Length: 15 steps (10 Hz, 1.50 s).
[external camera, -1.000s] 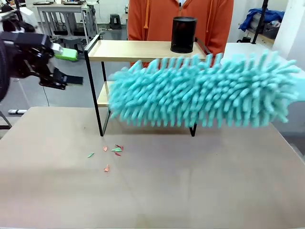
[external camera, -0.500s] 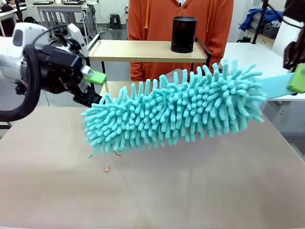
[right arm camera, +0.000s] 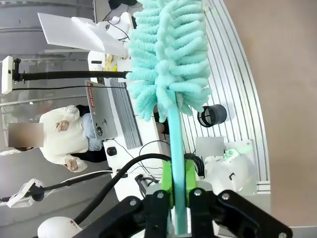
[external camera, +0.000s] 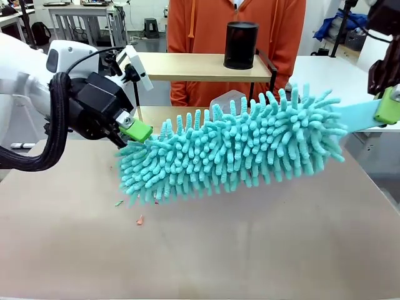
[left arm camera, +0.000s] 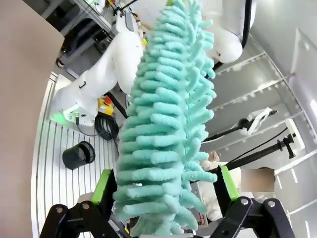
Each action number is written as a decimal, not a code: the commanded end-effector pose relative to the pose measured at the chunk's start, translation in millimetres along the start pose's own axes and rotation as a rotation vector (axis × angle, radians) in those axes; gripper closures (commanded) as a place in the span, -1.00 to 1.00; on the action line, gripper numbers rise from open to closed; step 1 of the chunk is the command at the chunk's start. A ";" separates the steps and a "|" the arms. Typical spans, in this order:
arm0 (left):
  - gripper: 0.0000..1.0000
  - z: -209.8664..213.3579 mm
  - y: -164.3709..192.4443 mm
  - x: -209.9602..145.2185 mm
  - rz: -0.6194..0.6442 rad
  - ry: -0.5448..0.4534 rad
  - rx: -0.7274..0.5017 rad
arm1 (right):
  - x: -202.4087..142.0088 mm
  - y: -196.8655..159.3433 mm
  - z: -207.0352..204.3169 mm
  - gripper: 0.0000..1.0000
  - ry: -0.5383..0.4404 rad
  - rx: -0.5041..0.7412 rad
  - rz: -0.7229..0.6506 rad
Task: Clean the shelf.
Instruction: Hand the Duster back to the human.
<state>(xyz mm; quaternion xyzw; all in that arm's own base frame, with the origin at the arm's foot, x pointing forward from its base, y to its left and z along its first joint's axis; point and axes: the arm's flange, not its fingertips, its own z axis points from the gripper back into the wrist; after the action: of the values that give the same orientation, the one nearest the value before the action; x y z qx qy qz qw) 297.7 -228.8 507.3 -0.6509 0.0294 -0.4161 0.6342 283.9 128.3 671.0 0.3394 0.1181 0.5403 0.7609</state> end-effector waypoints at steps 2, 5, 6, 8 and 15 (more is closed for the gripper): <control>-1.00 -10.8 5.1 2.0 -0.076 0.051 -0.009 | -7.7 -1.7 4.1 0.75 -0.012 0.002 0.025; -0.81 -12.1 5.1 5.2 -0.135 -0.005 0.011 | -9.7 -1.3 3.1 0.75 -0.013 0.010 0.017; 0.20 -13.6 4.6 4.7 -0.132 0.003 0.015 | -10.9 -0.2 3.2 0.75 -0.019 0.009 0.015; 1.00 -15.6 3.0 3.3 -0.145 0.022 0.009 | -12.1 0.3 2.6 0.75 -0.027 0.005 0.015; 1.00 -14.7 3.9 0.5 -0.145 0.035 0.008 | -16.2 -5.8 2.2 0.75 -0.041 0.000 -0.010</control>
<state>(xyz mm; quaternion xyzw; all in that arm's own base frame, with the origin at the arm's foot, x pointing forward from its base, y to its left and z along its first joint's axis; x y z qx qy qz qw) 293.2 -241.7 503.6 -0.6441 -0.0015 -0.4610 0.6104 284.8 117.7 668.2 0.3461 0.1139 0.5296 0.7660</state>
